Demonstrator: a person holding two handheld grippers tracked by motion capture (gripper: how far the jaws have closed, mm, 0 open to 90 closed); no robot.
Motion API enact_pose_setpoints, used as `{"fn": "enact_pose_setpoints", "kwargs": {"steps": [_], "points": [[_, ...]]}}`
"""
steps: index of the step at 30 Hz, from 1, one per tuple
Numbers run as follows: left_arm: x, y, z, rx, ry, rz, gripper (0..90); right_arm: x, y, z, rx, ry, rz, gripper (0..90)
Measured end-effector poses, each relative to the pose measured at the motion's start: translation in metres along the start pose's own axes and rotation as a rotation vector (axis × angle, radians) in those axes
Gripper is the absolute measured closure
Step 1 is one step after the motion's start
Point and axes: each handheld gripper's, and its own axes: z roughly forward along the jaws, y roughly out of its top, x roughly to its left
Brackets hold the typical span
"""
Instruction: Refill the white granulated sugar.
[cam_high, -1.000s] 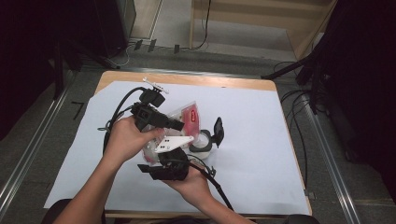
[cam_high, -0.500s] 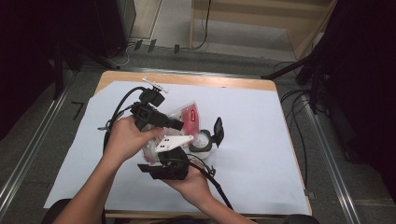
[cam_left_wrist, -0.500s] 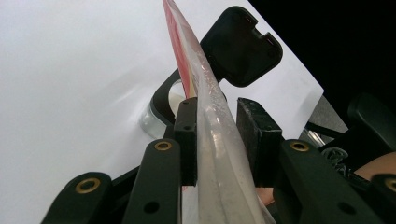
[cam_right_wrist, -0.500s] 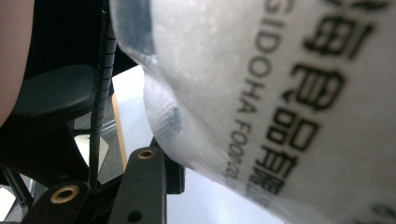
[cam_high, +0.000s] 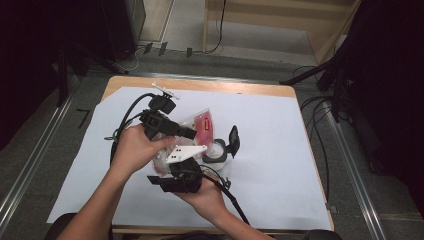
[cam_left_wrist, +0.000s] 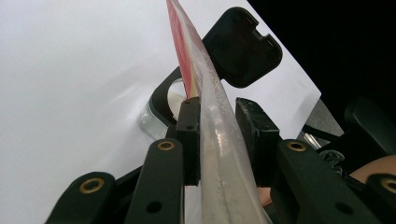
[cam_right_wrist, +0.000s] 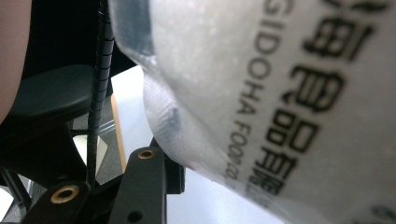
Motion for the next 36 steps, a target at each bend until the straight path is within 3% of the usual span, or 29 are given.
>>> {"fn": "enact_pose_setpoints", "kwargs": {"steps": [23,36], "points": [[-0.0020,-0.0003,-0.0043,-0.021,0.008,0.003,72.4,-0.0020,0.0012,-0.0014,-0.011,0.007,-0.003,63.5],[-0.0030,0.0009,-0.0016,-0.027,0.022,0.009,73.0,-0.0006,0.0021,-0.0012,-0.018,0.012,0.031,63.6]]}}
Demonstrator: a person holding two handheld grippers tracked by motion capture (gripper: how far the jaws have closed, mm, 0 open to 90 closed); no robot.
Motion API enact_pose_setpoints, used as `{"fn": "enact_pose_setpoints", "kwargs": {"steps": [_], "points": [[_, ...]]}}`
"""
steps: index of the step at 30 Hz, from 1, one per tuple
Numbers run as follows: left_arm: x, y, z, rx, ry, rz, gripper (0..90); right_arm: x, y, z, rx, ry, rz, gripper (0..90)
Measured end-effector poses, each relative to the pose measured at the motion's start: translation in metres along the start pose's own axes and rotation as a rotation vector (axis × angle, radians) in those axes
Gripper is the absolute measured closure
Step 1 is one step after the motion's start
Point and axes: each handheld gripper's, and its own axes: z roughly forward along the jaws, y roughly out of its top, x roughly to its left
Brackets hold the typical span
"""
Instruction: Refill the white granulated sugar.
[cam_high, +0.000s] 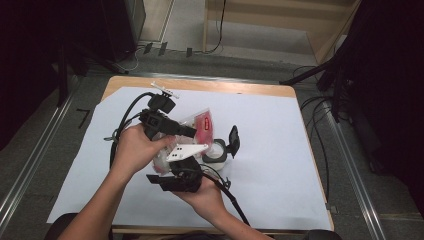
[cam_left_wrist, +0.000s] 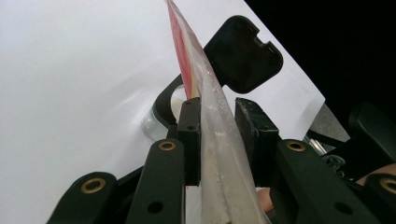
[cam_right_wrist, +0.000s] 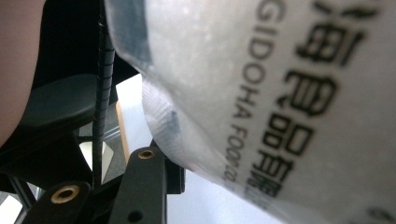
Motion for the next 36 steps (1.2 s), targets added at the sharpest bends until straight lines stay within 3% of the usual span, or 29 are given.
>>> {"fn": "enact_pose_setpoints", "kwargs": {"steps": [14,36], "points": [[0.0027,0.0052,0.0005,0.019,-0.012,-0.019,72.7,-0.0007,0.0028,0.0006,0.000,-0.001,0.002,63.4],[0.0023,0.0065,0.0022,0.013,-0.005,-0.007,73.1,-0.0025,0.0025,0.0002,0.004,-0.015,-0.013,63.3]]}}
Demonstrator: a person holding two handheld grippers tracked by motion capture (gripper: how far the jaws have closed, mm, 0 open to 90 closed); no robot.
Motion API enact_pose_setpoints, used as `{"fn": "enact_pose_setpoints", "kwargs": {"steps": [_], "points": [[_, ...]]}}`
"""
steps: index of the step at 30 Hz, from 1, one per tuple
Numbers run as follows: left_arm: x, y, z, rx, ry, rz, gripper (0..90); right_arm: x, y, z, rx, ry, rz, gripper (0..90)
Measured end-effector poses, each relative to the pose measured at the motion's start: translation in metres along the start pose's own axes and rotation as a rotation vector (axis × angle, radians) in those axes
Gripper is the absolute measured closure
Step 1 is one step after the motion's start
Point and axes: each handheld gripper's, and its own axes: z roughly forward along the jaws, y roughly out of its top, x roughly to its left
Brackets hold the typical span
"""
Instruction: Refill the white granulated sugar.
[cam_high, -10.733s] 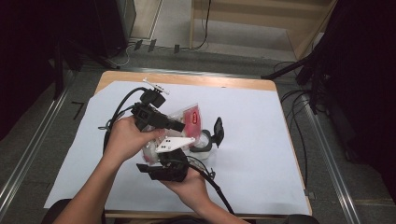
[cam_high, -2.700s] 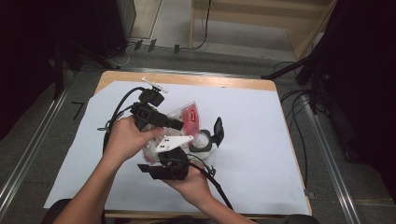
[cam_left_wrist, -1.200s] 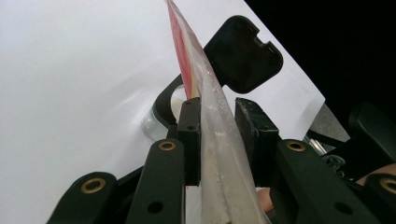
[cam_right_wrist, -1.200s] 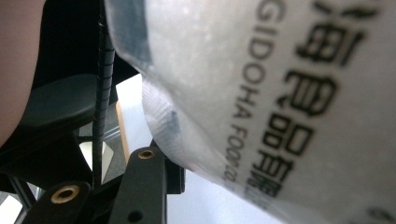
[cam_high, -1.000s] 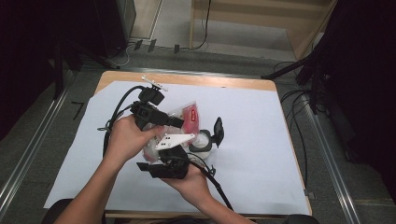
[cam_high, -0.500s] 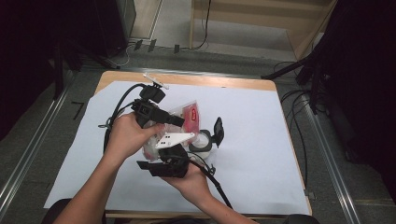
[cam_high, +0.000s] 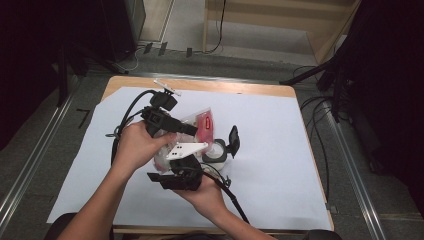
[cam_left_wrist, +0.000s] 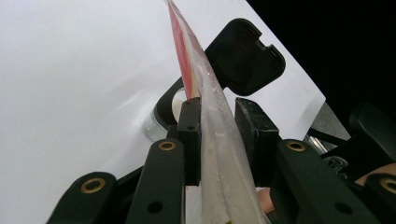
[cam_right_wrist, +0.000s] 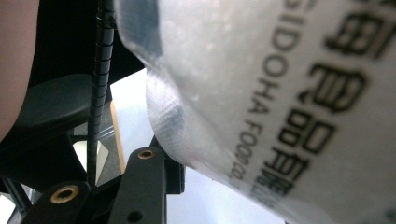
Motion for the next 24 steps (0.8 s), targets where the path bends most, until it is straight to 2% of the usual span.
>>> {"fn": "enact_pose_setpoints", "kwargs": {"steps": [24], "points": [[-0.0008,0.0002,0.0001,-0.004,0.006,0.008,73.4,-0.0014,0.0001,-0.0007,0.001,-0.002,-0.003,63.4]]}}
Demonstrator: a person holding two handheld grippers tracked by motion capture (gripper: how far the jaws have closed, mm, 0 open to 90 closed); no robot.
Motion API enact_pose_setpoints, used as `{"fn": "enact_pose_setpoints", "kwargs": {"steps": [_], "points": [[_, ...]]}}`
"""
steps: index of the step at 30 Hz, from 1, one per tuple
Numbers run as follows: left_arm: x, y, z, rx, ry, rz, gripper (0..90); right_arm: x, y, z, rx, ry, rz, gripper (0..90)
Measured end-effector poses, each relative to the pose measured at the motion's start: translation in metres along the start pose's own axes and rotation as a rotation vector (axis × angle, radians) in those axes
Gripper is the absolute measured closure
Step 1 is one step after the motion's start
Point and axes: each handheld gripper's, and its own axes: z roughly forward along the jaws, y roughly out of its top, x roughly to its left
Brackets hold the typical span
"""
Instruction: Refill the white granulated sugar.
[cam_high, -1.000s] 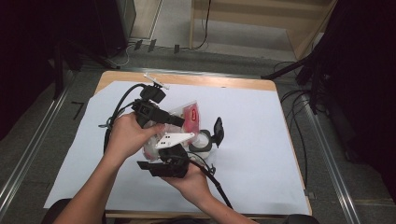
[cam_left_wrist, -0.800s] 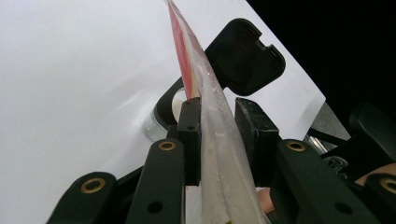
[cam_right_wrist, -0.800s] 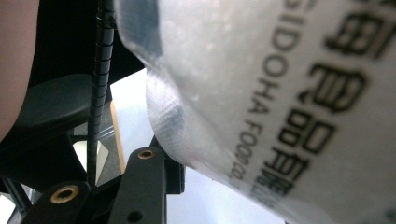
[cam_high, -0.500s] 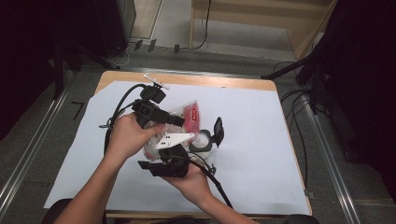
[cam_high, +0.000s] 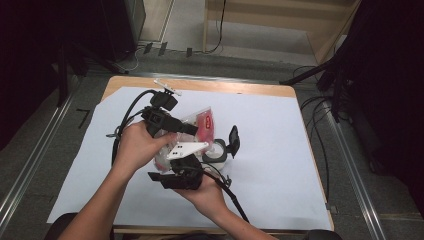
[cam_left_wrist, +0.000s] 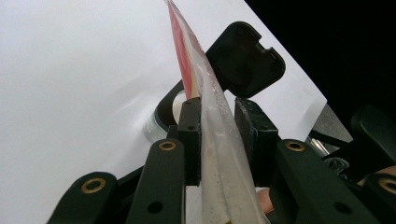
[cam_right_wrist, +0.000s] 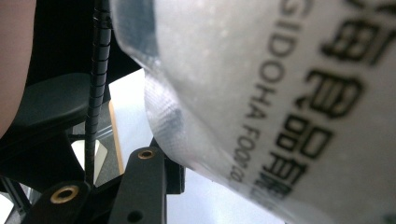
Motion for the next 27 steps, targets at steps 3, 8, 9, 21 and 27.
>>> {"fn": "enact_pose_setpoints", "kwargs": {"steps": [3,8,9,21,27], "points": [[-0.0002,-0.0001,0.0004,-0.002,0.000,-0.003,73.4,-0.0002,-0.0002,0.0001,0.001,0.000,0.000,63.3],[-0.0002,-0.0003,0.0010,-0.003,-0.001,0.003,73.5,-0.0004,-0.0007,0.0002,0.002,-0.004,-0.002,63.4],[-0.0004,-0.0004,0.0011,-0.003,-0.001,0.002,73.4,-0.0004,-0.0009,0.0001,0.003,-0.005,-0.002,63.3],[-0.0018,-0.0009,0.0018,-0.003,0.001,0.009,73.6,0.0000,-0.0023,-0.0004,0.002,-0.009,-0.006,63.3],[-0.0018,-0.0008,0.0019,-0.003,0.000,0.010,73.6,-0.0001,-0.0022,-0.0005,0.004,-0.009,-0.007,63.3]]}}
